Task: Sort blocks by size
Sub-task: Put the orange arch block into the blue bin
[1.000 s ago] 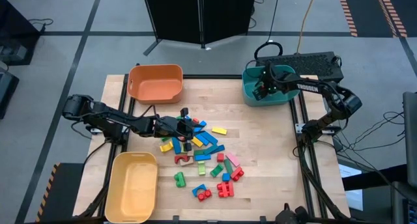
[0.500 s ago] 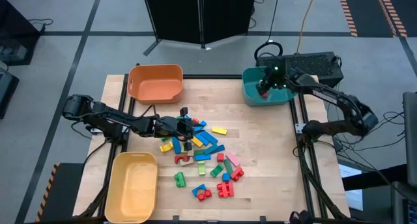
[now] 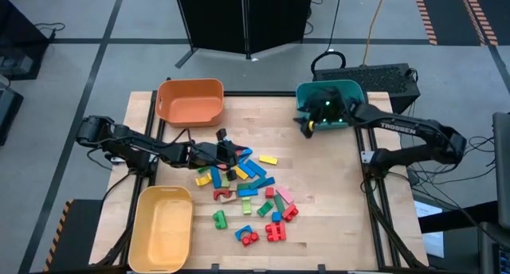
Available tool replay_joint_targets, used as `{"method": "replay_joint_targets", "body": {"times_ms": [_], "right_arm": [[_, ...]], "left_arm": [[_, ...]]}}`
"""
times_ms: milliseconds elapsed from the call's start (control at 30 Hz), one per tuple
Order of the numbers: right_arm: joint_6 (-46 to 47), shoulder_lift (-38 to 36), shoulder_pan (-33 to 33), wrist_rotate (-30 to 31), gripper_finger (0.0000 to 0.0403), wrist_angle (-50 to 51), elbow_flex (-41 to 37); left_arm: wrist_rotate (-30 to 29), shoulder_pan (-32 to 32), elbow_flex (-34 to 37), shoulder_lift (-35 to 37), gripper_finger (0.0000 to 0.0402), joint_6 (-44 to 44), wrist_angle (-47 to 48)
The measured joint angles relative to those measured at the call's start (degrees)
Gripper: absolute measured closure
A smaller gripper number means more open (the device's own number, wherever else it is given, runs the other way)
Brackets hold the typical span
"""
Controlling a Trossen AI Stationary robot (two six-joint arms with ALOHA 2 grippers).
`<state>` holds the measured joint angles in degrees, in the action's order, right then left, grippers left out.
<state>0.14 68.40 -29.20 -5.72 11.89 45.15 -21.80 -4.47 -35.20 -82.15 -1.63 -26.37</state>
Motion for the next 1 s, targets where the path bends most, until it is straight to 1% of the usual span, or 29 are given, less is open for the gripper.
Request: {"method": "replay_joint_targets", "body": {"times_ms": [100, 167, 200, 333, 433, 500, 600, 767, 900, 1000], "right_arm": [[-4.2, 2.4, 2.7, -0.6, 0.0191, -3.7, 0.0], [-6.0, 4.3, 3.8, -0.7, 0.0195, -6.0, 0.0], [-6.8, 5.3, 4.1, -0.9, 0.0198, -7.2, 0.0], [-9.6, 9.8, 4.4, -5.4, 0.0208, -9.6, 0.7], [-10.9, 13.5, 4.3, -7.7, 0.0214, -10.3, 3.0], [-11.8, 16.1, 4.5, -8.3, 0.0217, -10.3, 5.2], [-13.6, 20.2, 4.9, -9.2, 0.0218, -8.8, 9.2], [-17.0, 26.7, 5.6, -11.2, 0.0218, -2.6, 17.1], [-20.8, 31.7, 6.3, -11.2, 0.0218, 4.4, 23.7], [-25.0, 35.0, 6.9, -11.1, 0.0218, 11.9, 29.1]], "left_arm": [[-3.8, 0.5, 0.0, 0.0, 0.0308, 4.1, 0.9], [-4.9, 1.6, 0.0, 0.0, 0.0308, 7.1, 3.1], [-5.0, 2.2, 0.0, 0.0, 0.0308, 8.5, 4.5], [-5.1, 5.1, 0.0, 0.0, 0.0308, 13.9, 10.1], [-4.9, 6.8, 0.0, 0.0, 0.0308, 16.5, 12.8], [-3.7, 7.5, 0.0, 0.0, 0.0308, 17.7, 13.7], [-2.3, 8.1, 0.0, -0.7, 0.0308, 18.9, 14.5], [-2.1, 8.7, 0.0, -4.1, 0.0308, 19.3, 15.7], [2.4, 9.4, 0.0, -6.7, 0.0308, 17.6, 15.1], [5.4, 10.0, 0.0, -7.7, 0.0308, 17.6, 14.7]]}}
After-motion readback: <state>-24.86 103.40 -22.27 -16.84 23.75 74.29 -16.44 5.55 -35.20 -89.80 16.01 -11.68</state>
